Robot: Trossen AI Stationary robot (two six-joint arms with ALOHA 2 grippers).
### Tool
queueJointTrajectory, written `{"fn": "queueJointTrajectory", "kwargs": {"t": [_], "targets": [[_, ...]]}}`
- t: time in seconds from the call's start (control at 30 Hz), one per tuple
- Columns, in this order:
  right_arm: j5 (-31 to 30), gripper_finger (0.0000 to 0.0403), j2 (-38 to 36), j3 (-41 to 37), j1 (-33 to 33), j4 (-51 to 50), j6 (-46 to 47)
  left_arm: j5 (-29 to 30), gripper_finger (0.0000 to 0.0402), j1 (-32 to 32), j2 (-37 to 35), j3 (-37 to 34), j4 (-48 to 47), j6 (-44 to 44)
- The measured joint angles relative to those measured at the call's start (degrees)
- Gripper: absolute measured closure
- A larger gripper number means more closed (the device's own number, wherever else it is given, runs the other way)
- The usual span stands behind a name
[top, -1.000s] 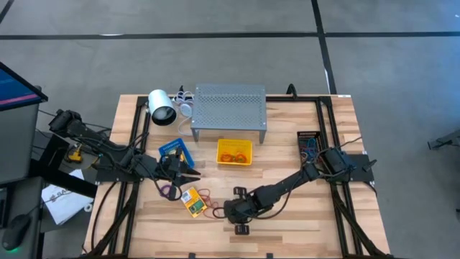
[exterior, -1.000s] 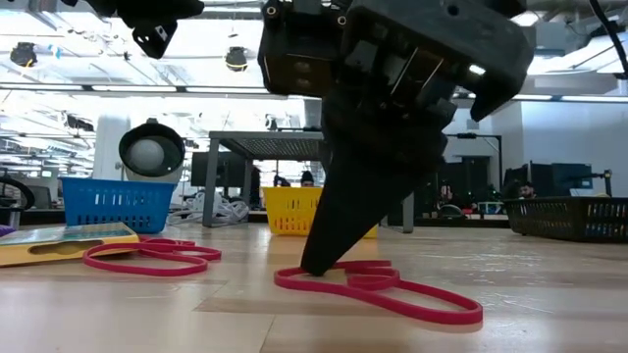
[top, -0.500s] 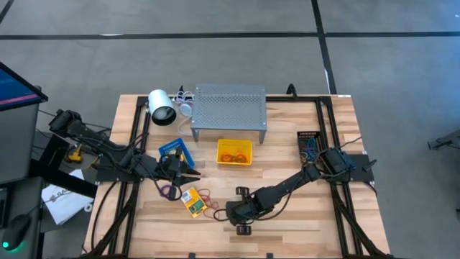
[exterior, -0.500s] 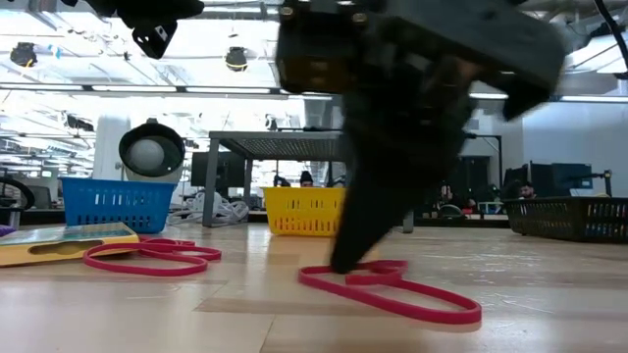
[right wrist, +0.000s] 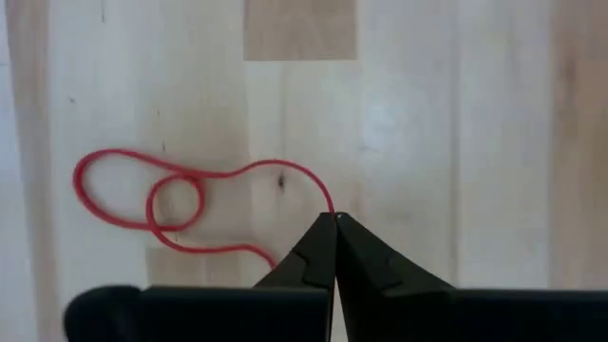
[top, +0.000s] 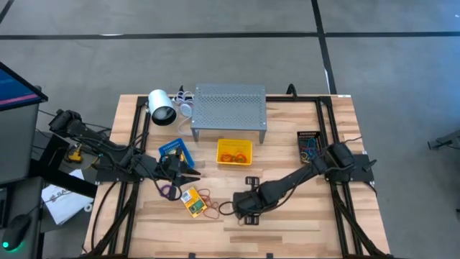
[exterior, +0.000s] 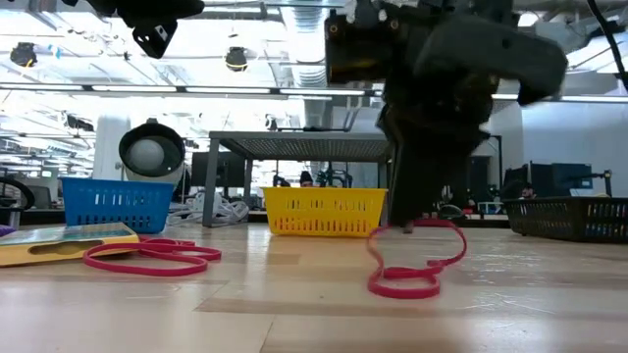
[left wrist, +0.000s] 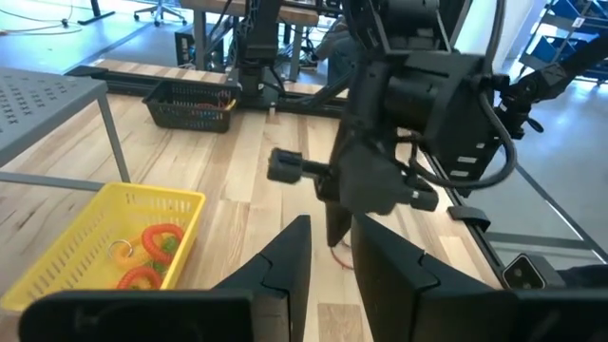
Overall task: Pick & Place Office Desk Supplies
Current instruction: Put the red rubber band into the black bin
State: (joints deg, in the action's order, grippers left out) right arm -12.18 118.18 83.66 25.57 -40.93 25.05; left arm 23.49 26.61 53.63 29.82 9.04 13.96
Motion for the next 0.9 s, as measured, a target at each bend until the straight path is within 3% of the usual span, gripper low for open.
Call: {"fn": "queueJointTrajectory", "kwargs": {"t": [0.5,0.9], "targets": [[-7.95,0.0403,-10.82,0.3,-4.92,-5.52,-1.31,0.0,0.0325,0.0,0.0,0.0,0.13,0.07],[-13.38,0.0403,-20.91,0.37,-7.35,-21.45,6.35,0.0,0.0325,0.0,0.0,0.0,0.17,1.01]]}}
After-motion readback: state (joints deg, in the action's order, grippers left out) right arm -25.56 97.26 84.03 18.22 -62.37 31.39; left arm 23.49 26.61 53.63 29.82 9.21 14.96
